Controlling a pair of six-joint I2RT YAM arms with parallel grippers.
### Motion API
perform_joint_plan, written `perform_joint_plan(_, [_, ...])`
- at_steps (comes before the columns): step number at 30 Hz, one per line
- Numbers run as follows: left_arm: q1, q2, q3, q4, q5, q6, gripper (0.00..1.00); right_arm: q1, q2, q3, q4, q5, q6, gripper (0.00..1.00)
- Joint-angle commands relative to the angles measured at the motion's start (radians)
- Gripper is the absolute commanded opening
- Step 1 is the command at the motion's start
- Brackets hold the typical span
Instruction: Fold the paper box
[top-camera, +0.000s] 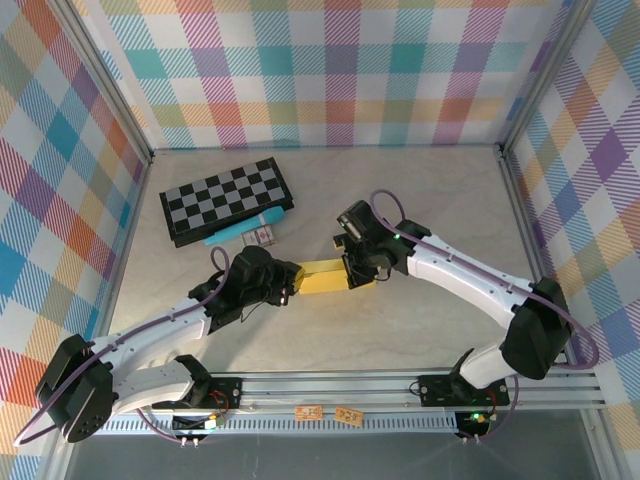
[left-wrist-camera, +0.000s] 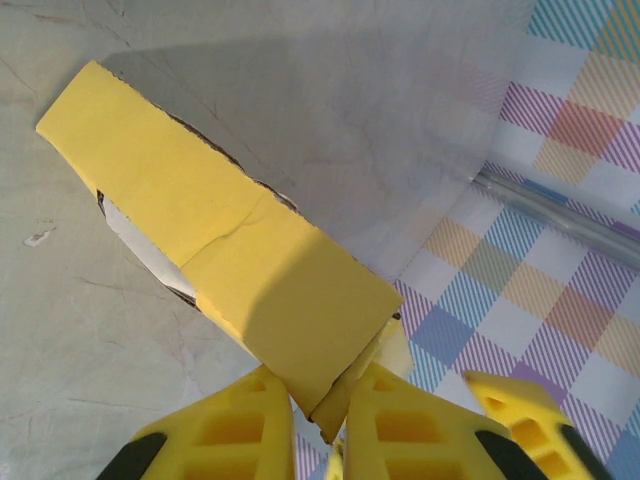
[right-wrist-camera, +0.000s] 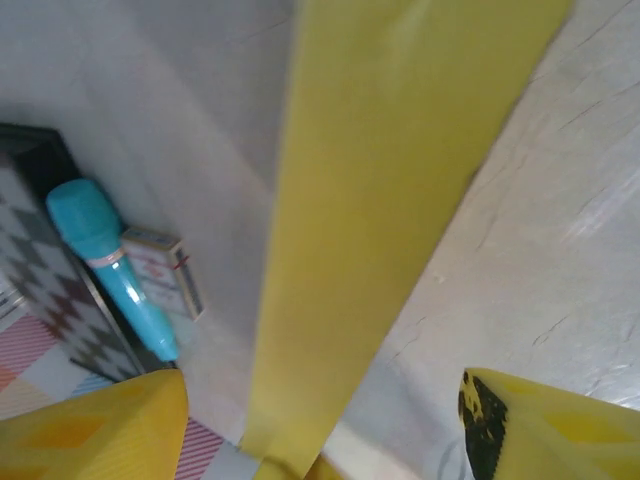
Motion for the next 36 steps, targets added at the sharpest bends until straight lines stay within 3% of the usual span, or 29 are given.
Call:
perform_joint_plan(1, [-0.012,0.056,-0.071,-0.207,0.051,0.007,0.14,0.017,0.021,0.053,-0.061,0.017,-0.018,0.72])
perform_joint_plan(13, [-0.011,0.047,-0.072,-0.201,0.049,0.019,0.13,0.023,0.104,-0.027,0.02,-0.013,0.071,0.73])
perform_joint_plan(19, [-0.011,0.038,-0.062,-0.205,0.052,0.037,0.15,0.0,0.144,-0.055,0.102,-0.037,0.061,0.55])
perform_joint_plan(22, [-0.003,0.006,-0.039,-0.181,0.044,0.088,0.29,-0.015,0.133,-0.099,0.152,-0.045,0.054,0.4])
perform_joint_plan(24, [0.009,-0.029,-0.001,-0.186,0.041,0.157,0.37,-0.032,0.107,-0.168,0.233,-0.033,0.041,0.33])
perform_joint_plan(28, [0.042,-0.084,0.16,-0.36,0.035,0.338,0.56,-0.074,0.042,-0.322,0.485,0.035,-0.032,0.29])
perform_joint_plan(36, [0.103,-0.13,0.294,-0.512,0.059,0.477,0.55,-0.221,0.064,-0.522,0.937,0.028,-0.19,0.25])
